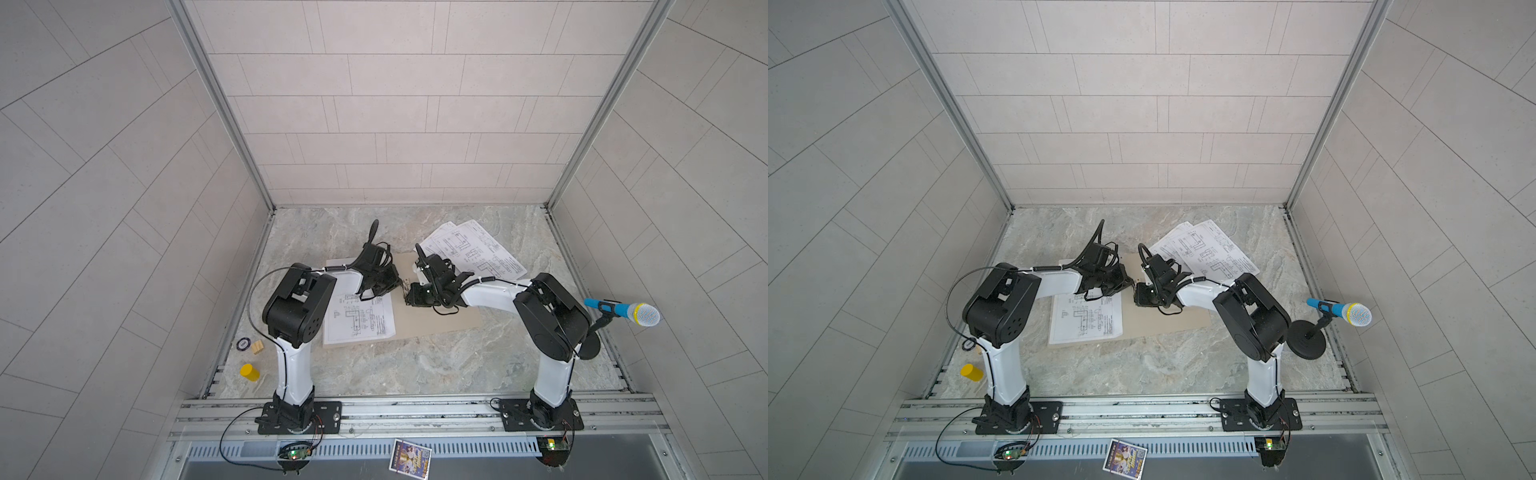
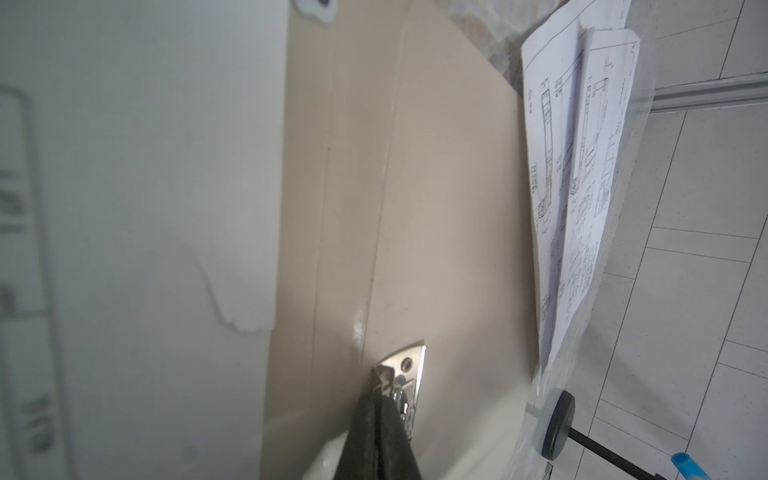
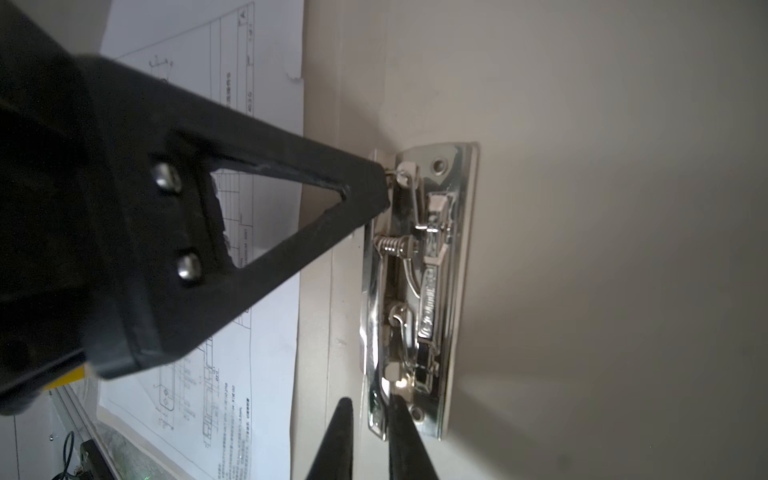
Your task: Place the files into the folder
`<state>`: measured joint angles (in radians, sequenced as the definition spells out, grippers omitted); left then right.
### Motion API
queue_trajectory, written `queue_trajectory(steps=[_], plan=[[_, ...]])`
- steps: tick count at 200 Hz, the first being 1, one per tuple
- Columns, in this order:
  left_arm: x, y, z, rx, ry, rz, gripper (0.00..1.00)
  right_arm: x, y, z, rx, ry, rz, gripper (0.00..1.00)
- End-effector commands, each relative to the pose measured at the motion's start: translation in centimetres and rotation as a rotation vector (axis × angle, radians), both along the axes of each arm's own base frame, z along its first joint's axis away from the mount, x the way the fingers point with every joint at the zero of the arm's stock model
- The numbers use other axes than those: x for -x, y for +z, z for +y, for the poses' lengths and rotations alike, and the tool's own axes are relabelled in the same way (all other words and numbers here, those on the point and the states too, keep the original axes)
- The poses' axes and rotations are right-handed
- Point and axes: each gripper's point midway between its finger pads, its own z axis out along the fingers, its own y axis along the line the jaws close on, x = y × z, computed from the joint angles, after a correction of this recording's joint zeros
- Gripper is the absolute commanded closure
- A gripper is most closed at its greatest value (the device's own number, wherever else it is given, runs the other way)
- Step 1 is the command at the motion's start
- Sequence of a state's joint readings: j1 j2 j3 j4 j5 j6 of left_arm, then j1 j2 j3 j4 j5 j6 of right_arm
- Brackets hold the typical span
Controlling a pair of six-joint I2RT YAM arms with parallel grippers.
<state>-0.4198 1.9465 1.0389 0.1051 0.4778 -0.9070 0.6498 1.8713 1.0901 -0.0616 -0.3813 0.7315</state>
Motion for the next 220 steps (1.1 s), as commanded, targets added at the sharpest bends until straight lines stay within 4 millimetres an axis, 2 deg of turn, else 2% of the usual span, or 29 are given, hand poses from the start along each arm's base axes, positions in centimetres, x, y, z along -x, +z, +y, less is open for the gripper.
queue_trajectory(steps=[1, 69, 220], plan=[[1.3, -1.8, 1.6, -0.077, 0.039, 0.052, 0.98, 0.6, -1.1, 0.0, 0.033, 0.024, 0.025, 0.84], [1.3, -1.5, 1.5, -0.072, 0.035, 0.045, 0.98, 0.8, -1.6, -0.1, 0.037, 0.03, 0.047, 0.84], [1.3, -1.8, 1.5, -0.075, 0.028, 0.047, 0.97, 0.6, -0.3, -0.5, 0.063, 0.024, 0.009, 0.86]])
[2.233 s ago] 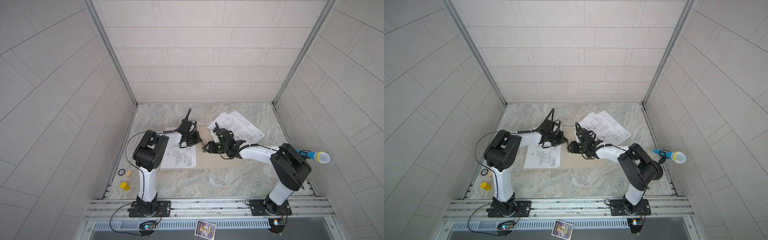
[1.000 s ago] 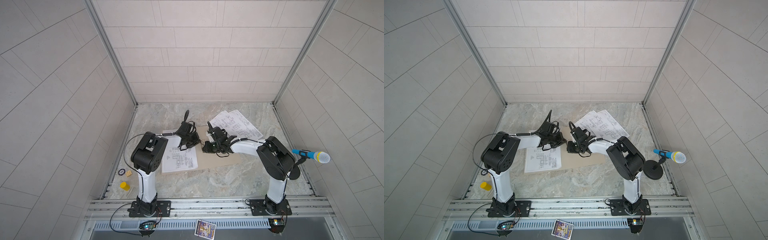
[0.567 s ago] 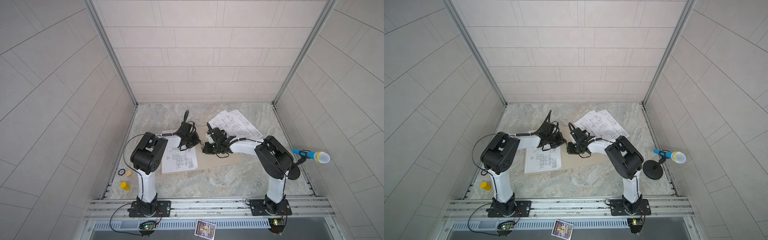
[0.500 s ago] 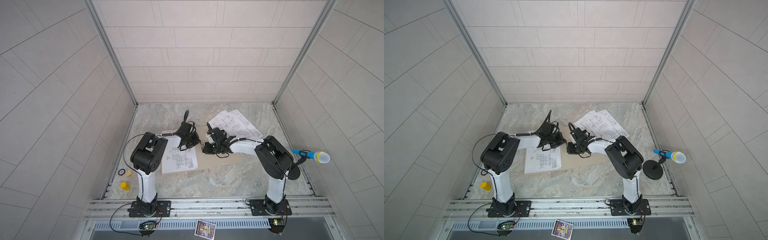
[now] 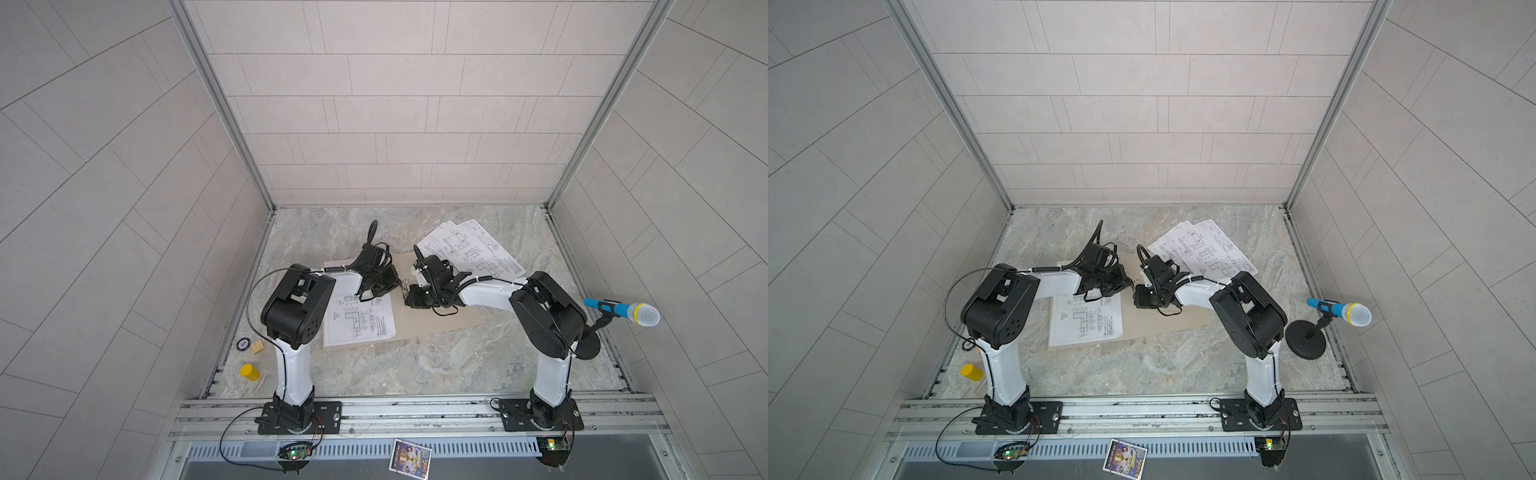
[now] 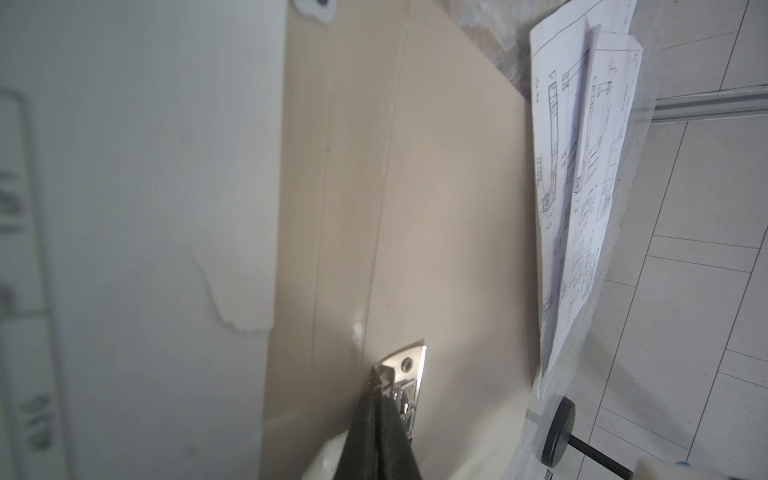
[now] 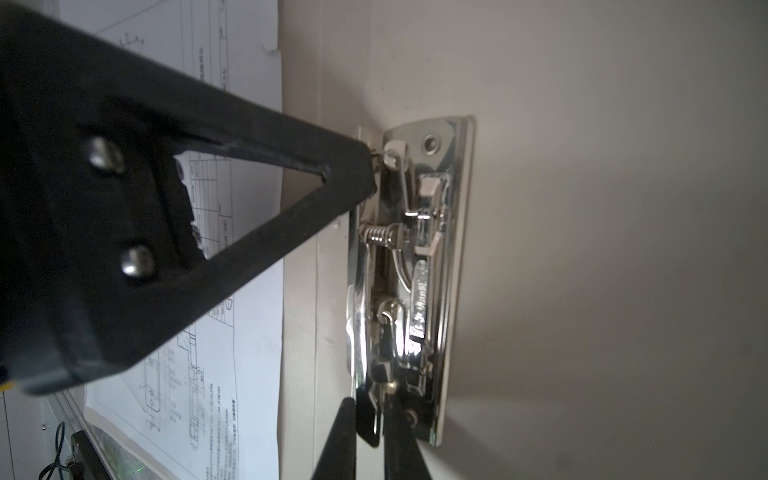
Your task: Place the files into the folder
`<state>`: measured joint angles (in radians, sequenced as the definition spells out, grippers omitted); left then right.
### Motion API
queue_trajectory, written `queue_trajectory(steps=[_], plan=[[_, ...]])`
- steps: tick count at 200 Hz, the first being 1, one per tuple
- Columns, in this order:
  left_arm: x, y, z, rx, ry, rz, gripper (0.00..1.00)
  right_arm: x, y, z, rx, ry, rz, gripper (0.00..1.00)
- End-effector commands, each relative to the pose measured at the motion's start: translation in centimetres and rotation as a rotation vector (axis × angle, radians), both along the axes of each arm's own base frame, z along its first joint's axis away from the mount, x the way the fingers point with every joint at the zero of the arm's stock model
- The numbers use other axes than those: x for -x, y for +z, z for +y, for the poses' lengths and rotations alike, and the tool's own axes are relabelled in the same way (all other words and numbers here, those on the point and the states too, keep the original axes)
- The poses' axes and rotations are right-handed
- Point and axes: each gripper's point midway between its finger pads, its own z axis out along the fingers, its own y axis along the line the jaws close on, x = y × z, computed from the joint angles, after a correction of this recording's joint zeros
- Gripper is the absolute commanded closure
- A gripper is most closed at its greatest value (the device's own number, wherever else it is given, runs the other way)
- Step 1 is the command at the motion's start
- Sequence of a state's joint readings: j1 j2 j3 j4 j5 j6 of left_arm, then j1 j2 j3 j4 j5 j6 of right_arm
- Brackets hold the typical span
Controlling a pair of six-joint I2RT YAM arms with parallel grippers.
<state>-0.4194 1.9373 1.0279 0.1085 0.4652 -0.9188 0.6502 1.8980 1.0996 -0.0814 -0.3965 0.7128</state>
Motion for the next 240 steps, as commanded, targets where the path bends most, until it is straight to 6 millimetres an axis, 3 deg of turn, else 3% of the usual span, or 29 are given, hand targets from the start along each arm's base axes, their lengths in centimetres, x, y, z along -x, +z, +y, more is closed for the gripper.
queue_trajectory(steps=[1, 81, 182, 240], plan=[[1.3, -1.8, 1.2, -0.071, 0.012, 0.047, 0.97, 0.1, 0.8, -0.6, 0.045, 0.001, -0.018, 0.86], [1.3, -1.6, 1.2, -0.067, 0.008, 0.04, 0.97, 0.1, 0.5, -0.5, 0.05, 0.005, -0.002, 0.9], [1.3, -1.5, 1.1, -0.063, -0.002, 0.035, 0.98, -0.3, 0.7, -0.5, -0.021, -0.023, 0.022, 0.89], [1.3, -1.8, 1.2, -0.078, -0.003, 0.04, 0.97, 0.0, -1.0, -1.0, -0.007, -0.029, 0.066, 1.0]])
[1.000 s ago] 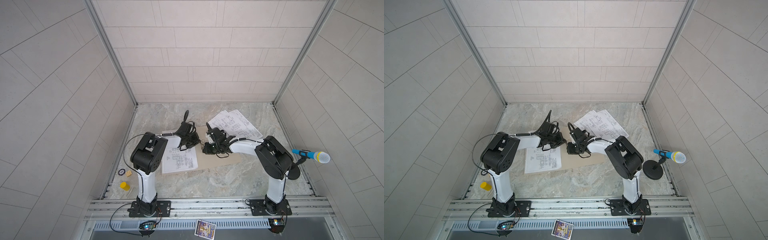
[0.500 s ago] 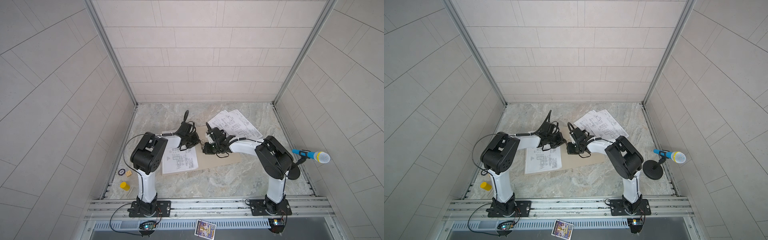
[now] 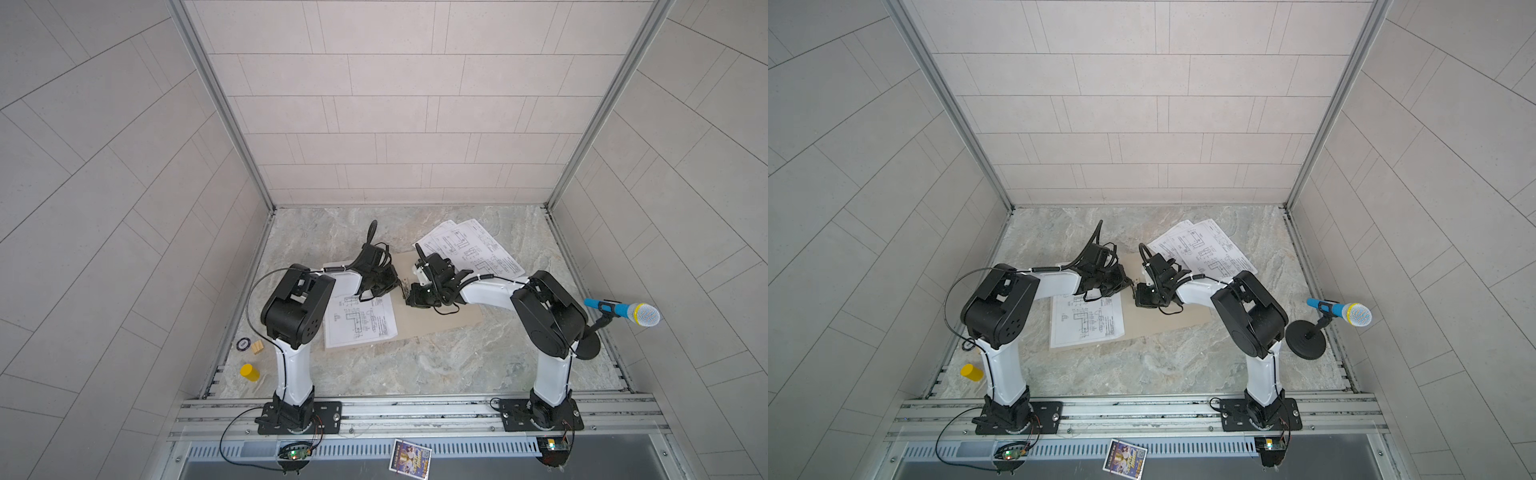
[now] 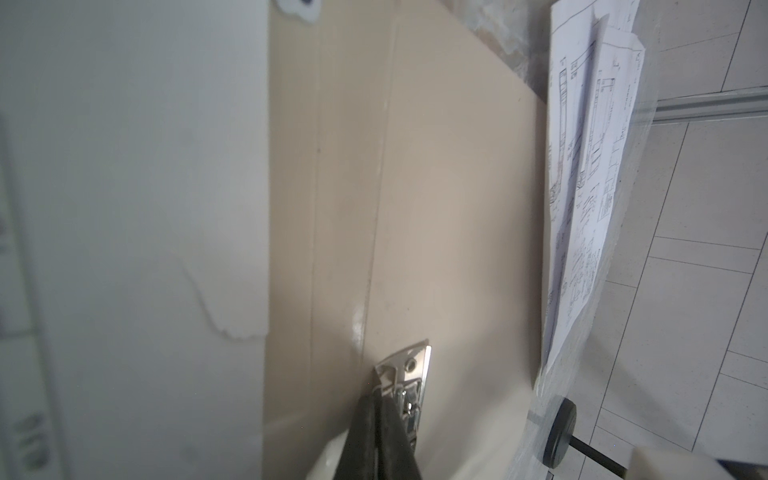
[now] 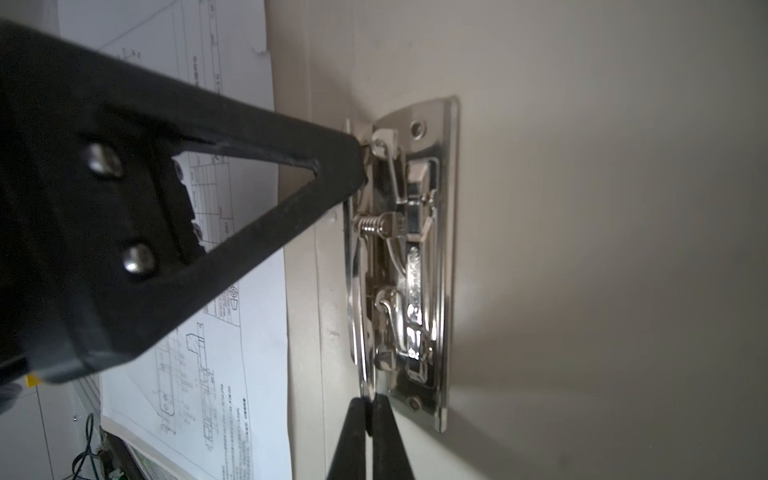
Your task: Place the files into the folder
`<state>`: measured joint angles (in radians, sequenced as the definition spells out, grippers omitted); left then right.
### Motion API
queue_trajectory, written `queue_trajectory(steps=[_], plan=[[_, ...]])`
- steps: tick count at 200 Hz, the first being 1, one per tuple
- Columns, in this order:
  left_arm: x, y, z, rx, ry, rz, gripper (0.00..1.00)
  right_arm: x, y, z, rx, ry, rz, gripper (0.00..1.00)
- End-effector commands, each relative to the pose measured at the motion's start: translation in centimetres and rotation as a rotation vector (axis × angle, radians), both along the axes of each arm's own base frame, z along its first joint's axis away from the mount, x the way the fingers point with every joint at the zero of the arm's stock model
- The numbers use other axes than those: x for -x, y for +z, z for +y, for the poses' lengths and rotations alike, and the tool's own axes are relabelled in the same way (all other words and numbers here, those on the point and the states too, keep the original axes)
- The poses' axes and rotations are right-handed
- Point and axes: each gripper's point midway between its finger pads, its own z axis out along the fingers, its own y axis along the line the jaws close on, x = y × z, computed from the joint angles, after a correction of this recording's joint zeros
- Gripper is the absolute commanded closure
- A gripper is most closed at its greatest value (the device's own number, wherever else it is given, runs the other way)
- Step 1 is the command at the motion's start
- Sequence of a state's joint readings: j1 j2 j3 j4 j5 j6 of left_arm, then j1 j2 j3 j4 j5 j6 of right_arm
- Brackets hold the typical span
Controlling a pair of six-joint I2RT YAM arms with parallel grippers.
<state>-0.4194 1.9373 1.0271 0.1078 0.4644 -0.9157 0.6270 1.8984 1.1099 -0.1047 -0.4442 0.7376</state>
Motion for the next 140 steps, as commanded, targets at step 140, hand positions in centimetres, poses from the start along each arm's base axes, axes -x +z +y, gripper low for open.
queue_trajectory(steps=[140], plan=[[1.3, -2.8, 1.2, -0.144, -0.033, 0.06, 0.97, 1.5, -5.4, -4.0, 0.219, 0.009, 0.071, 1.0]])
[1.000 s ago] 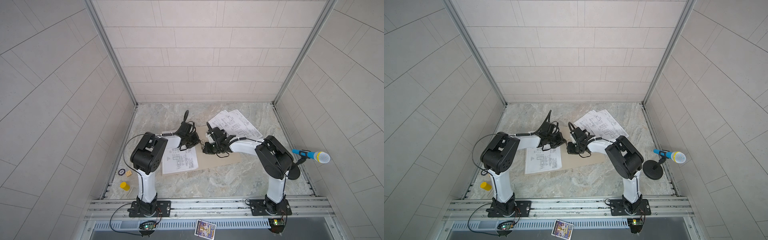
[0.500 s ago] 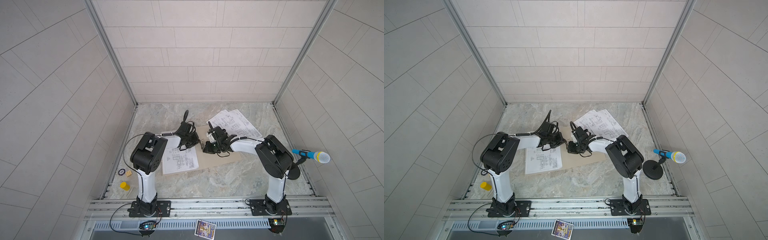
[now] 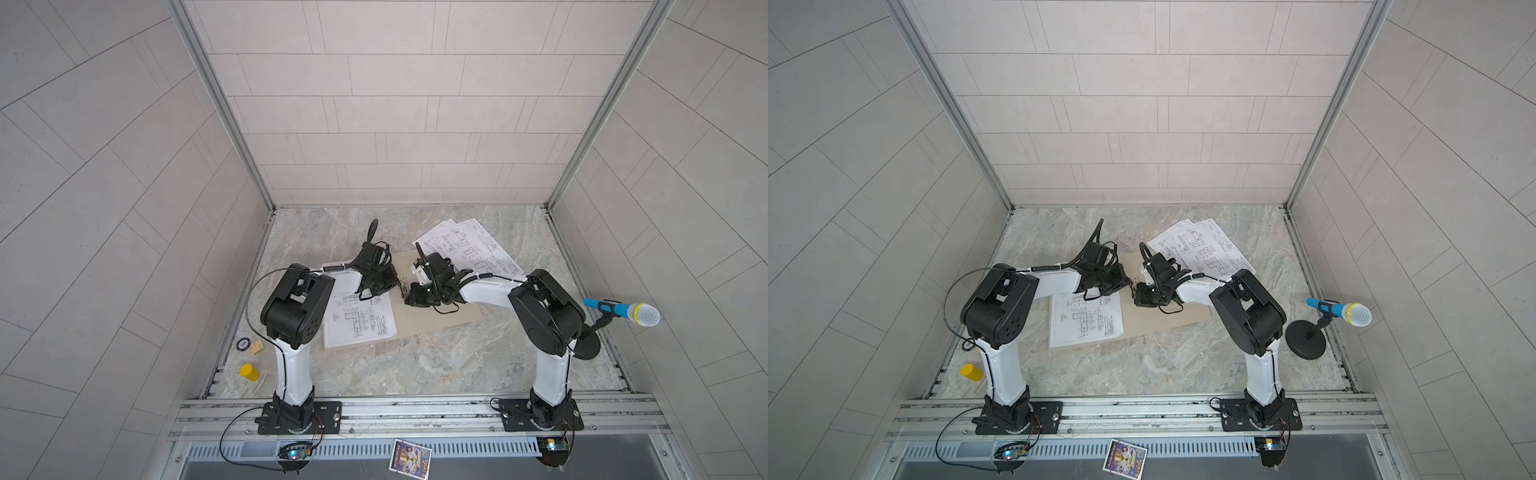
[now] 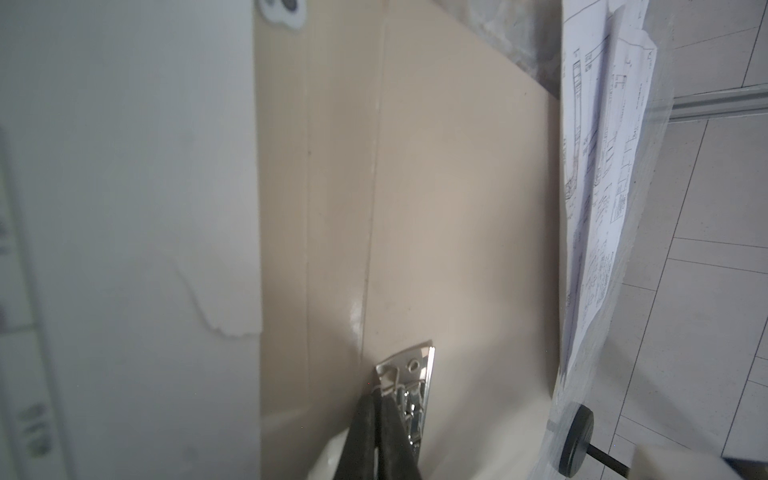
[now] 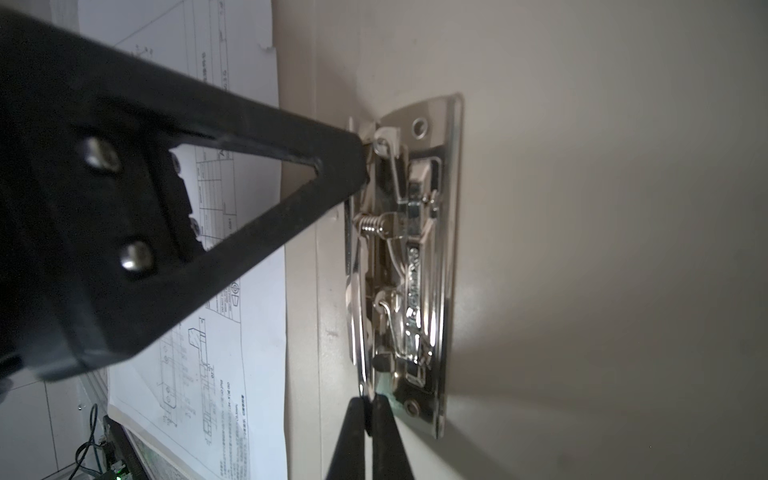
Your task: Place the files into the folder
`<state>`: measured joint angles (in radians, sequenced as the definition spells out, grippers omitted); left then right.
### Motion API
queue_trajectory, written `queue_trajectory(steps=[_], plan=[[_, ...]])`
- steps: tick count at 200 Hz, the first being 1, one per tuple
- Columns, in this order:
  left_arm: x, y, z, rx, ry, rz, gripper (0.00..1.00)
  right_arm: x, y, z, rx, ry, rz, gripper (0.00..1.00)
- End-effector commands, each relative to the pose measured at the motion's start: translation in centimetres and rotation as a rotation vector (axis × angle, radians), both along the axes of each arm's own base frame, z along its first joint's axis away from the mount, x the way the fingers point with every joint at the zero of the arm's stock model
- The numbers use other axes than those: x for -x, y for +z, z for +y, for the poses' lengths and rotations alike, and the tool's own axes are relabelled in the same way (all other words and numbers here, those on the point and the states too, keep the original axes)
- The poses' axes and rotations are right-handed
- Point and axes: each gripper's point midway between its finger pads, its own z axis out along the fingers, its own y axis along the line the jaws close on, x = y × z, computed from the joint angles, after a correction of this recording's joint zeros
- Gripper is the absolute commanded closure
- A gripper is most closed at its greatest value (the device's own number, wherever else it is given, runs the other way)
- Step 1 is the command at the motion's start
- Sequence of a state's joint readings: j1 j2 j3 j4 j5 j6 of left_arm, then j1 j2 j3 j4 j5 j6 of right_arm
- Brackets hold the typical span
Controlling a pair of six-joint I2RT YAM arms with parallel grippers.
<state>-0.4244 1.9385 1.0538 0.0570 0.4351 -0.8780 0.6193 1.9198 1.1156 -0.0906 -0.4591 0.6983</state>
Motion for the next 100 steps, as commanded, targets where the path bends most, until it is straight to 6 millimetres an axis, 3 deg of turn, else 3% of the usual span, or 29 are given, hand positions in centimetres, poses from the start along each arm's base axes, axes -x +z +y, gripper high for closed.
queue_trajectory(steps=[1, 100], plan=[[1.4, -2.8, 1.0, -0.1, -0.017, 0.068, 0.97, 1.8, -4.9, -4.1, 0.222, -0.024, 0.082, 1.0], [1.7, -3.3, 0.4, -0.097, -0.045, 0.078, 0.97, -0.1, -5.2, -5.7, 0.242, -0.163, 0.034, 1.0]])
